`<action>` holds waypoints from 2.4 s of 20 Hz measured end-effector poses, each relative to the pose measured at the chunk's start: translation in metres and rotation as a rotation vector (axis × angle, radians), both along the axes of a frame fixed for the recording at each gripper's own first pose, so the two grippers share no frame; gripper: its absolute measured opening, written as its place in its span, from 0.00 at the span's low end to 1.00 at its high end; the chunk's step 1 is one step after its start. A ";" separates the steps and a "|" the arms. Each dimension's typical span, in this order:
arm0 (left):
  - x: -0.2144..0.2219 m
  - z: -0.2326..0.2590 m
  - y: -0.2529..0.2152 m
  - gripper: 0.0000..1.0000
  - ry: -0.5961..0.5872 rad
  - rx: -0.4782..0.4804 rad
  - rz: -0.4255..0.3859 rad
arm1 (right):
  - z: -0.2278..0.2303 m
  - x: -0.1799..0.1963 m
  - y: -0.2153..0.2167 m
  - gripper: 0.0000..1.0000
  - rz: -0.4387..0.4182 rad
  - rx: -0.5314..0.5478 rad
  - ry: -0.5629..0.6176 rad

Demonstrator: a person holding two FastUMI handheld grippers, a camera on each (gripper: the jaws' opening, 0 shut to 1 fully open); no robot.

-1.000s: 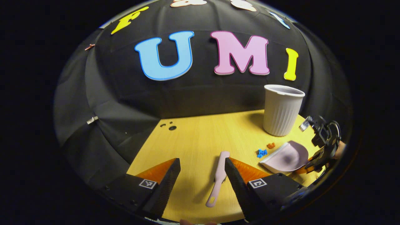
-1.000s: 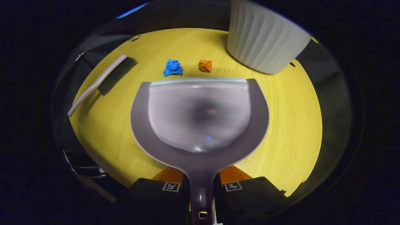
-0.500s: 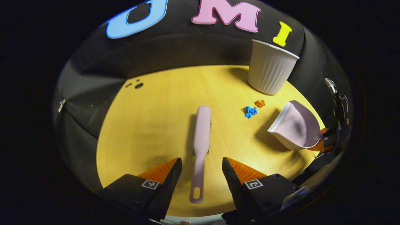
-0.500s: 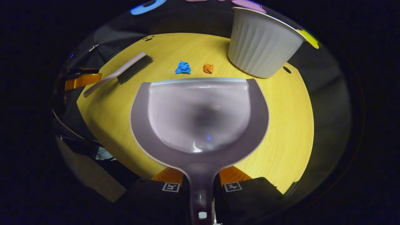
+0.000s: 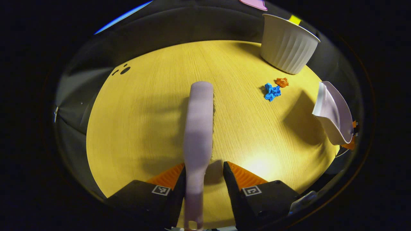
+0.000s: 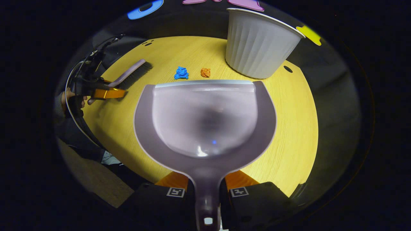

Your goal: Pick up the small broom and dustpan from the desktop, sweep the trash into the dustpan with the broom, and then empty the trash into the garbage bin.

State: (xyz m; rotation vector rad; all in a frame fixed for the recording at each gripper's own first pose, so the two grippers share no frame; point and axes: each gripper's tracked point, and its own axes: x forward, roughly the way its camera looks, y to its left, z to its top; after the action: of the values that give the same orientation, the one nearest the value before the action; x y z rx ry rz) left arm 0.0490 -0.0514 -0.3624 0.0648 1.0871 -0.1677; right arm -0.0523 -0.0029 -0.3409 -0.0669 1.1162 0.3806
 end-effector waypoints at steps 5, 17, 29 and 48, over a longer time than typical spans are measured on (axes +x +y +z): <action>0.007 -0.002 0.000 0.37 -0.001 -0.005 -0.014 | -0.002 -0.004 0.002 0.36 0.042 -0.001 0.031; 0.128 0.046 -0.087 0.26 -0.144 0.044 -0.321 | -0.012 -0.003 -0.009 0.36 0.219 -0.085 0.211; 0.069 0.038 -0.204 0.26 0.012 -0.203 -0.625 | -0.035 0.014 -0.022 0.31 0.246 -0.099 0.200; 0.034 0.115 -0.081 0.25 -0.116 -0.214 -0.273 | 0.068 -0.009 -0.072 0.36 -0.115 0.027 0.100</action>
State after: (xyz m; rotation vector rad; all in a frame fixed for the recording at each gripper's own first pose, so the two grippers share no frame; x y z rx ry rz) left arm 0.0831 -0.1327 -0.2473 0.0300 0.9360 -0.5191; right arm -0.0616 -0.0748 -0.2733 0.0405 1.2069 0.2993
